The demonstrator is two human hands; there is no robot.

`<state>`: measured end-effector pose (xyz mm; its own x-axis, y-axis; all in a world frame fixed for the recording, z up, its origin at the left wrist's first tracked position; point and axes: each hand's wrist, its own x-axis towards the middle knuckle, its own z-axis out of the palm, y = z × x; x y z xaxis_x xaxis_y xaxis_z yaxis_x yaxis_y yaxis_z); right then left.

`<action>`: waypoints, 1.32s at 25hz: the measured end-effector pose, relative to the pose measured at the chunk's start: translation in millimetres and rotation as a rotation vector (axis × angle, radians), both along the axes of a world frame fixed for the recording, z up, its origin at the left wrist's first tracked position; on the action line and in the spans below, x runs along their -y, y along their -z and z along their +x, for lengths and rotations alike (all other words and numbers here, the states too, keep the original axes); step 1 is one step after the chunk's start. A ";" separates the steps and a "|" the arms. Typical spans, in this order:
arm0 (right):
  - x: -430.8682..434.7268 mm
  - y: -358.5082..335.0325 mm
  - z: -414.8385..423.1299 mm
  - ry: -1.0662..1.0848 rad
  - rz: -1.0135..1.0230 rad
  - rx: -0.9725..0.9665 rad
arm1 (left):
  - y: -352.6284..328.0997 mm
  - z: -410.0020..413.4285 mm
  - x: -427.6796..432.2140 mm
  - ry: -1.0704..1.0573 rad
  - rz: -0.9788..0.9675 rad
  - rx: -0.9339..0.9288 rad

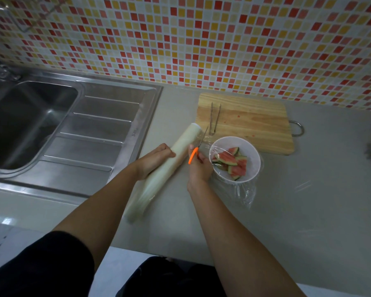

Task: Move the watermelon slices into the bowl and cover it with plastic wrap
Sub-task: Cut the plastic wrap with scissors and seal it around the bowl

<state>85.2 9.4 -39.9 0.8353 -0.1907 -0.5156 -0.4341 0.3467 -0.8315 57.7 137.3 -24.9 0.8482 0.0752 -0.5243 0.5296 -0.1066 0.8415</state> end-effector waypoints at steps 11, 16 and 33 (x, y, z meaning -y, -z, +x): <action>-1.9 0.9 1.2 -0.025 -0.066 -0.005 | 2.2 -12.4 -9.6 -0.035 -0.158 -0.056; 2.0 1.9 -0.8 -0.050 -0.119 -0.016 | -2.4 -22.1 -10.9 -0.060 -0.207 -0.066; 15.3 -9.2 -12.3 -0.624 -0.927 0.234 | 10.4 4.2 -7.6 -0.352 0.506 0.155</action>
<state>72.9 -5.9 -30.7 0.9750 0.0654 -0.2123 -0.1161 -0.6646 -0.7381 61.8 144.9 -35.3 0.7909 0.5695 -0.2241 0.4814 -0.3528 0.8024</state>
